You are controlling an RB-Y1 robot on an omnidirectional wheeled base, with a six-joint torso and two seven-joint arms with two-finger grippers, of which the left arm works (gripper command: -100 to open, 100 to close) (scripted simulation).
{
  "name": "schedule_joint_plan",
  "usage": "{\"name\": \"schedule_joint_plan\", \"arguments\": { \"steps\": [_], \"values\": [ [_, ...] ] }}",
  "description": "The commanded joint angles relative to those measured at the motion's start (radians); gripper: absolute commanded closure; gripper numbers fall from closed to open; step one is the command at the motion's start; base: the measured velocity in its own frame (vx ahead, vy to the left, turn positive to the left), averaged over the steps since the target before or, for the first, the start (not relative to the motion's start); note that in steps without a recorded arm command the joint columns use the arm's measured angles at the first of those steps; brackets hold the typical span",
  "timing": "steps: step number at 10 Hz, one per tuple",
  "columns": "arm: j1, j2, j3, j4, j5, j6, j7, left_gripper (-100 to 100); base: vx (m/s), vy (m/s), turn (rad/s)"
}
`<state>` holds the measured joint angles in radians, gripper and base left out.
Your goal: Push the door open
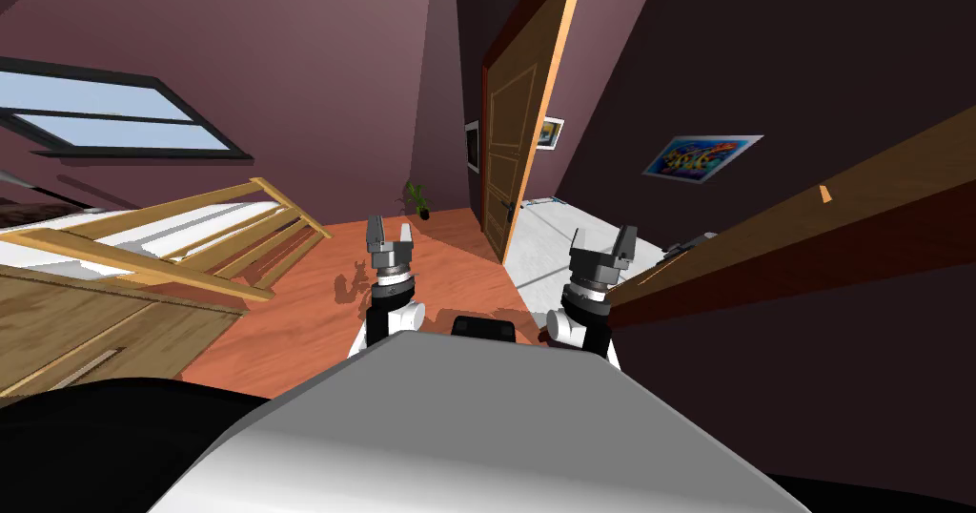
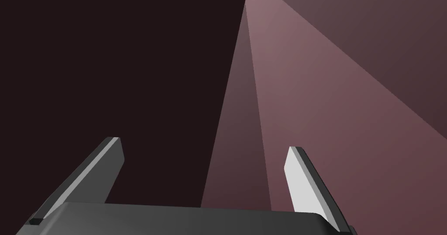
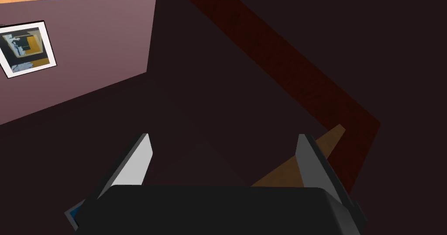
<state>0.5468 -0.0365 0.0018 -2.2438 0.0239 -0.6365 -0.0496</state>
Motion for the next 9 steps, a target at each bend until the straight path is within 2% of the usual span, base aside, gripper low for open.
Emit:
{"name": "schedule_joint_plan", "arguments": {
  "steps": [1,4,6,9],
  "values": [
    [-0.019,0.011,-0.007,0.028,-0.001,0.003,0.008,-100,0.104,-0.051,-0.061],
    [-0.066,0.035,-0.024,0.099,-0.005,0.010,0.029,-100,0.092,0.069,-0.116],
    [-0.087,0.044,-0.032,0.130,-0.007,0.013,0.038,-100,0.099,0.059,-0.083],
    [-0.135,0.063,-0.050,0.201,-0.010,0.020,0.060,-100,0.098,0.063,-0.106]
  ]
}}
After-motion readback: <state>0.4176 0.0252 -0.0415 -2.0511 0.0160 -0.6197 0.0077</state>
